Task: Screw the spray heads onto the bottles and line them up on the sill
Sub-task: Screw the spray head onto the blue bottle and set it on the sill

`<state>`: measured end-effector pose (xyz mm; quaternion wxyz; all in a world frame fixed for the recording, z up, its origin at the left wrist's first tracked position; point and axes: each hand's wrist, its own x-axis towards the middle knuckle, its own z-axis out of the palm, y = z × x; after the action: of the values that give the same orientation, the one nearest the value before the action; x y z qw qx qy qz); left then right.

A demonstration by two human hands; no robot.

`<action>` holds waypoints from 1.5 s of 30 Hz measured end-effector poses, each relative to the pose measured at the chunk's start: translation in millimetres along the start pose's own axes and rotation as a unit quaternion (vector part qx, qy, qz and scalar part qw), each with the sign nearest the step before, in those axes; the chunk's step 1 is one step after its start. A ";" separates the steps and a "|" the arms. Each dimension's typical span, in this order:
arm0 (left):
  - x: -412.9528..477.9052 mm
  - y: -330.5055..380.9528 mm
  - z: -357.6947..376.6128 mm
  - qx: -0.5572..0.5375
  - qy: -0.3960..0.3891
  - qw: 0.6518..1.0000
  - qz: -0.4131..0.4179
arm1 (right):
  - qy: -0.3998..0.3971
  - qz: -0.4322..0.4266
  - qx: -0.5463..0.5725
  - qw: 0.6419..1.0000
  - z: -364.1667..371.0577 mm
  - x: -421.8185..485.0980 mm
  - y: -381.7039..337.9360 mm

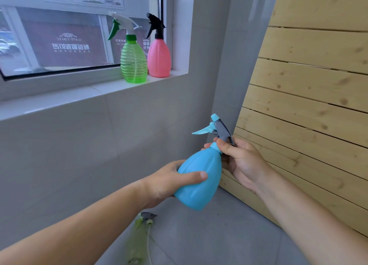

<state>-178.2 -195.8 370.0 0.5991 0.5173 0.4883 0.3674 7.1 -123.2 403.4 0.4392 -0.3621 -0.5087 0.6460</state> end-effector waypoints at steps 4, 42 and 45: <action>3.3 -2.4 1.6 0.025 0.058 0.998 0.023 | 0.011 -0.022 -0.023 0.999 1.5 1.1 -4.0; -44.9 143.9 -217.4 0.064 0.461 0.870 0.165 | -0.106 -0.241 -0.292 0.920 264.3 152.0 -51.6; -42.2 141.4 -227.1 0.081 0.478 0.860 0.161 | -0.099 -0.240 -0.286 0.922 272.8 161.5 -43.3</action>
<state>-398.9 -148.9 519.8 0.1808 0.3965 0.6522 0.6202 -290.6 -60.4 502.3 0.4065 -0.2733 -0.7842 0.3810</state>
